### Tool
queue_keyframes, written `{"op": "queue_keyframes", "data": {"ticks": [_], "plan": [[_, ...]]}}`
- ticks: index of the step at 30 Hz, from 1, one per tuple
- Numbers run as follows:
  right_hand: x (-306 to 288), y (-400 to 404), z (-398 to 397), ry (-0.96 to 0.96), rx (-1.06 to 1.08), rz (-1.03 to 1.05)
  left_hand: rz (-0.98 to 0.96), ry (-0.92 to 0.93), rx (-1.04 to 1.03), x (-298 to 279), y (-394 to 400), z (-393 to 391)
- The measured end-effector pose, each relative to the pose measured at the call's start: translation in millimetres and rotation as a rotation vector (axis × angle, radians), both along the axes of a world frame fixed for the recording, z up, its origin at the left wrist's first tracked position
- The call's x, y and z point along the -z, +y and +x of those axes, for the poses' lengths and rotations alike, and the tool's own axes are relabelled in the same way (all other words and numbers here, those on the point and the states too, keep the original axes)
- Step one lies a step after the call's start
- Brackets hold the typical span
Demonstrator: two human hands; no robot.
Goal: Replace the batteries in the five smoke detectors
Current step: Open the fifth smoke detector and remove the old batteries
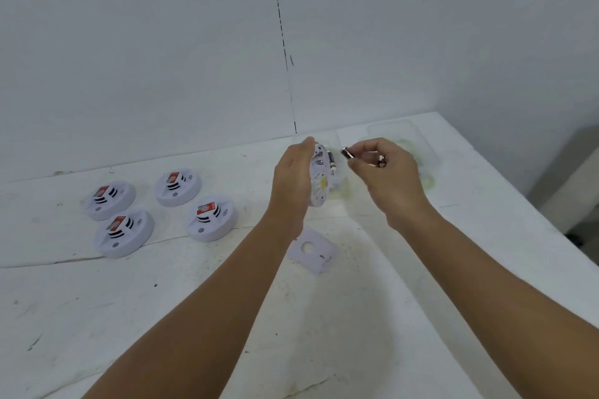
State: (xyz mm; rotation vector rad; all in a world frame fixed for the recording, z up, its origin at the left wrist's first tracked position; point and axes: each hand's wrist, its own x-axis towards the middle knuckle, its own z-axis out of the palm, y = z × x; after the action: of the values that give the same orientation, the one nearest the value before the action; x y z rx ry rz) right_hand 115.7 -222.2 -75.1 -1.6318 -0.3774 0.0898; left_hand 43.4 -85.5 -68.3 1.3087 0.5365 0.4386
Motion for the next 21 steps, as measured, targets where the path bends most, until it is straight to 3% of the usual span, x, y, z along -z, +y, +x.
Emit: {"op": "queue_keyframes", "data": {"ticks": [7, 13, 21], "plan": [[-10.6, -34.6, 84.2, -0.25, 0.116, -0.383, 0.007, 0.044, 0.053, -10.0, -16.0, 26.9], [-4.9, -24.4, 129.4, -0.268, -0.007, -0.739, 0.024, 0.077, 0.042, -7.5, -18.5, 36.7], [7.6, -19.0, 142.5, -0.254, -0.125, -0.917, 0.047, 0.094, 0.04, -9.2, -15.8, 35.9]]}}
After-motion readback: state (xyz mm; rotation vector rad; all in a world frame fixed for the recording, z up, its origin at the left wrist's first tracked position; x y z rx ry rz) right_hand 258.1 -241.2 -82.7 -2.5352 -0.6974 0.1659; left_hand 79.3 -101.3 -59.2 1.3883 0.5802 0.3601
